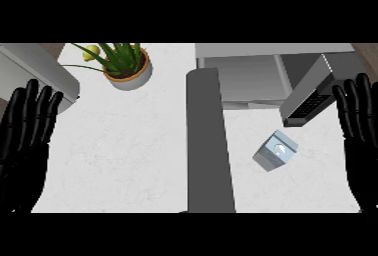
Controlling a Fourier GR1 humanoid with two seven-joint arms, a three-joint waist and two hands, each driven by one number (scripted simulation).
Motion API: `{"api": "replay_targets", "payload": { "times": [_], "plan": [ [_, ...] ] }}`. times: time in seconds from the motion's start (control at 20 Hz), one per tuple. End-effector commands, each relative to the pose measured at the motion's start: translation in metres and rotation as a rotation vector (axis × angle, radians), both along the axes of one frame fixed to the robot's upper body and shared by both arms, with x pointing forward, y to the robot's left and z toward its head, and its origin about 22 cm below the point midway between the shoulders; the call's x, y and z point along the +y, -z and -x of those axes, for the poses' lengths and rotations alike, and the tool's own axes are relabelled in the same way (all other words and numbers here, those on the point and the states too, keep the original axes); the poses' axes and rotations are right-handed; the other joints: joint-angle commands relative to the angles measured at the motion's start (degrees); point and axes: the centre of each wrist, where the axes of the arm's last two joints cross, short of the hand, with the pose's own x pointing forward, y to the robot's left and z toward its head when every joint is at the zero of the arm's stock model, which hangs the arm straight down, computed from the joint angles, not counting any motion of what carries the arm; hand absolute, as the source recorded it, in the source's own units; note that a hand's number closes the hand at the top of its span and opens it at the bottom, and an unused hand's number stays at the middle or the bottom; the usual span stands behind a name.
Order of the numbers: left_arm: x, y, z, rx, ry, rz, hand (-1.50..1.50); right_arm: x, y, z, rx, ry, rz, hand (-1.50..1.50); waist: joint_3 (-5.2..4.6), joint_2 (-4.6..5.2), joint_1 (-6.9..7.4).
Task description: Pick up the milk, place it into the microwave and close the microwave
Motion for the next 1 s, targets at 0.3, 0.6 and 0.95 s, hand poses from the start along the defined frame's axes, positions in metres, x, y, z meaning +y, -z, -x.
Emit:
{"api": "replay_targets", "payload": {
  "times": [0.3,0.6,0.95],
  "plan": [
    [0.018,0.028,-0.021,0.156,-0.014,0.122,-1.50,0.045,0.023,0.008,0.169,-0.502,-0.116,-1.50,-2.66,0.07,1.71],
    [0.047,0.050,-0.011,0.200,-0.027,0.149,-1.50,0.014,0.020,0.038,0.205,-0.571,-0.162,-1.50,-2.69,-0.32,0.67],
    [0.038,0.028,0.019,0.189,-0.008,0.141,-1.50,0.020,0.034,0.051,0.199,-0.474,-0.123,-1.50,-2.68,-0.34,0.92]
  ]
}}
